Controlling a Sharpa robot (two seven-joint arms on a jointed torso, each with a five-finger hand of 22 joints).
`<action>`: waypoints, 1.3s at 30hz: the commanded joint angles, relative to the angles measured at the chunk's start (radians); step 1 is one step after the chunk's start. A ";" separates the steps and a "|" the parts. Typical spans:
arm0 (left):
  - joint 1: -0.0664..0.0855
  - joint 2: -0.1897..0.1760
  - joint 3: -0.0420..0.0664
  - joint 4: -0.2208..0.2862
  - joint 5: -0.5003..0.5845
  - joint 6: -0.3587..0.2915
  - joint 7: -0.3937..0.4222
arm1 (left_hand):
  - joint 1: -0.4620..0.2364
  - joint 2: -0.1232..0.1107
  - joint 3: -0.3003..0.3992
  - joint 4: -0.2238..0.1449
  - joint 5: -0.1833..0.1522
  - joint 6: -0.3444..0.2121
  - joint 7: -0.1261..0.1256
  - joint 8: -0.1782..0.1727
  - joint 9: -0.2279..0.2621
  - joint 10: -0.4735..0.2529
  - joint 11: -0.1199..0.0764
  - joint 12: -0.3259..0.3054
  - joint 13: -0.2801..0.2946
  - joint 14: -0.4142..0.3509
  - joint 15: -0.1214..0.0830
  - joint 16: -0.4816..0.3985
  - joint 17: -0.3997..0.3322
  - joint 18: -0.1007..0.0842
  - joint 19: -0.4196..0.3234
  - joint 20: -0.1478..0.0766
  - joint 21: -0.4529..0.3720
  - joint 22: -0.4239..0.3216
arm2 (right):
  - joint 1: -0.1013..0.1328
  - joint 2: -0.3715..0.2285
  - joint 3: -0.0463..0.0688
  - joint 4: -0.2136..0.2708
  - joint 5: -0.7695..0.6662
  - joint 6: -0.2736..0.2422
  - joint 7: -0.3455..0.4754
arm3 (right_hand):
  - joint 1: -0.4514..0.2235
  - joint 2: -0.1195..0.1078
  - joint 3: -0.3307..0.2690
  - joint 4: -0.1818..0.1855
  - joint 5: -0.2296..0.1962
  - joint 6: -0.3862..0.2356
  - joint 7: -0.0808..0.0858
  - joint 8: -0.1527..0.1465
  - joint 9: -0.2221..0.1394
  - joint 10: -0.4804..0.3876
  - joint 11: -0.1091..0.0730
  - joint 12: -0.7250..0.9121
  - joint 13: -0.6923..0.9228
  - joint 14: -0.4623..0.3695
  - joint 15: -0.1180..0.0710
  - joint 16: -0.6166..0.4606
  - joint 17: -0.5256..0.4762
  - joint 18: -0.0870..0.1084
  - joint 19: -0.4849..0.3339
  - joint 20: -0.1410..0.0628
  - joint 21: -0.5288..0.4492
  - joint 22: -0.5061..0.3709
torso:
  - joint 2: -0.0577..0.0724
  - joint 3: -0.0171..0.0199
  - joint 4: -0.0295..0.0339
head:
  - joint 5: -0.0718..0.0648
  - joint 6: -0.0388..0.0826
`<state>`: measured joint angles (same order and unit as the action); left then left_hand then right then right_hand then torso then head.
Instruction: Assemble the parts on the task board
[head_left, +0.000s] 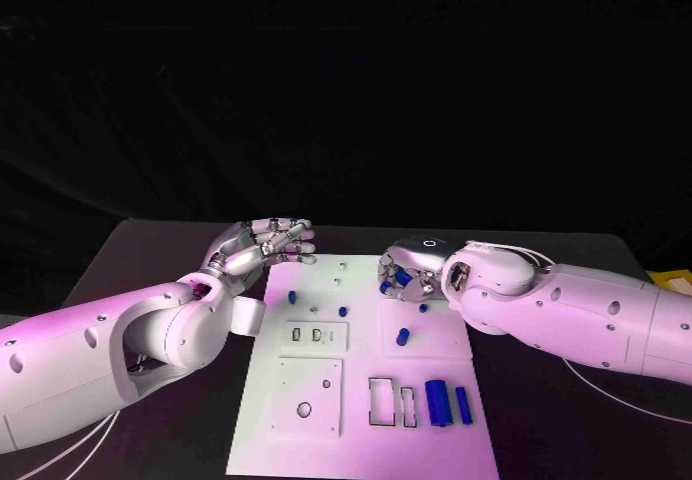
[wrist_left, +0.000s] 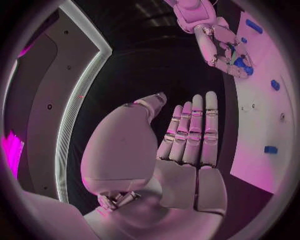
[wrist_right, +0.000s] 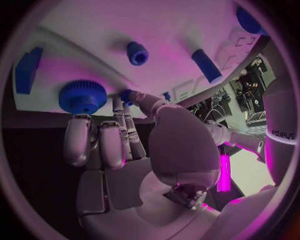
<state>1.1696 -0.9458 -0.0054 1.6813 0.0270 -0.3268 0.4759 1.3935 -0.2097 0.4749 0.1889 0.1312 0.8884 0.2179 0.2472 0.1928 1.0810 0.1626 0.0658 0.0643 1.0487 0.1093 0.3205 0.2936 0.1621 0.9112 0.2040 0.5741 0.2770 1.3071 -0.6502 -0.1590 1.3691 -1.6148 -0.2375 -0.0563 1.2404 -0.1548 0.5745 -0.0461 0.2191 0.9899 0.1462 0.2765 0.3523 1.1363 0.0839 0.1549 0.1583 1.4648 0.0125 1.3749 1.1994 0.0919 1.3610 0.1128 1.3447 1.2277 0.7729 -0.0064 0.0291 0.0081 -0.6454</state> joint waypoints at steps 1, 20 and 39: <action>0.003 0.001 0.001 0.002 0.003 0.020 0.002 | -0.005 0.001 -0.002 -0.005 -0.004 -0.010 0.000 -0.003 0.001 -0.004 0.000 -0.003 0.000 -0.007 0.001 -0.004 0.002 0.016 -0.007 -0.002 0.003 0.001 | -0.002 0.001 -0.001 0.000 -0.005 0.002 -0.001 | 0.007 0.020 0.012 -0.002 -0.012 0.008 -0.003 0.009 0.010 0.013 -0.002 0.008 0.002 0.043 -0.009 0.009 0.004 -0.017 0.009 -0.002 0.011 0.010 | 0.001 -0.0007 0.0009 | -0.002 -0.002; 0.003 0.001 0.001 -0.005 0.004 0.018 0.001 | -0.005 0.003 -0.001 -0.006 -0.004 -0.010 0.000 -0.003 0.001 -0.005 0.000 -0.003 0.000 -0.006 0.000 -0.004 0.003 0.016 -0.008 -0.002 0.004 0.002 | 0.001 0.004 0.009 0.040 0.006 -0.187 -0.038 | 0.011 0.026 0.023 -0.002 -0.015 0.013 -0.002 0.016 0.024 0.022 -0.003 0.010 0.001 0.045 -0.011 0.018 0.014 -0.021 0.020 -0.004 0.026 0.032 | 0.002 -0.0010 0.0004 | -0.005 0.014; 0.009 0.010 0.001 0.001 0.004 0.020 0.001 | -0.005 0.004 0.000 -0.008 -0.004 -0.010 0.000 -0.003 0.002 -0.006 0.000 -0.003 0.001 -0.006 0.000 -0.003 0.004 0.016 -0.009 -0.002 0.006 0.003 | 0.002 0.154 0.012 -0.108 0.053 -0.221 -0.029 | 0.000 0.022 0.027 0.004 -0.018 0.001 0.002 0.014 0.033 0.015 0.001 0.004 -0.002 0.046 -0.007 0.025 0.019 -0.023 0.021 -0.003 0.030 0.039 | 0.018 -0.0088 0.0150 | -0.014 0.030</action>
<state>1.1762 -0.9383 -0.0050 1.6790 0.0282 -0.3251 0.4715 1.3936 -0.2098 0.4749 0.1889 0.1312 0.8883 0.2179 0.2472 0.1934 1.0811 0.1625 0.0658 0.0642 1.0488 0.1092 0.3205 0.2971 0.1619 0.9074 0.2002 0.5740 0.2794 1.3097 -0.4987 -0.1472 1.2662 -1.5727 -0.4425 -0.0862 1.2515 -0.1356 0.5980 -0.0439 0.2028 0.9963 0.1468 0.2885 0.3836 1.1524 0.0823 0.1628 0.1574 1.4683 0.0089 1.3961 1.2180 0.0767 1.3788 0.1092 1.3717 1.2659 0.7880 -0.0134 0.0407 -0.0041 -0.6176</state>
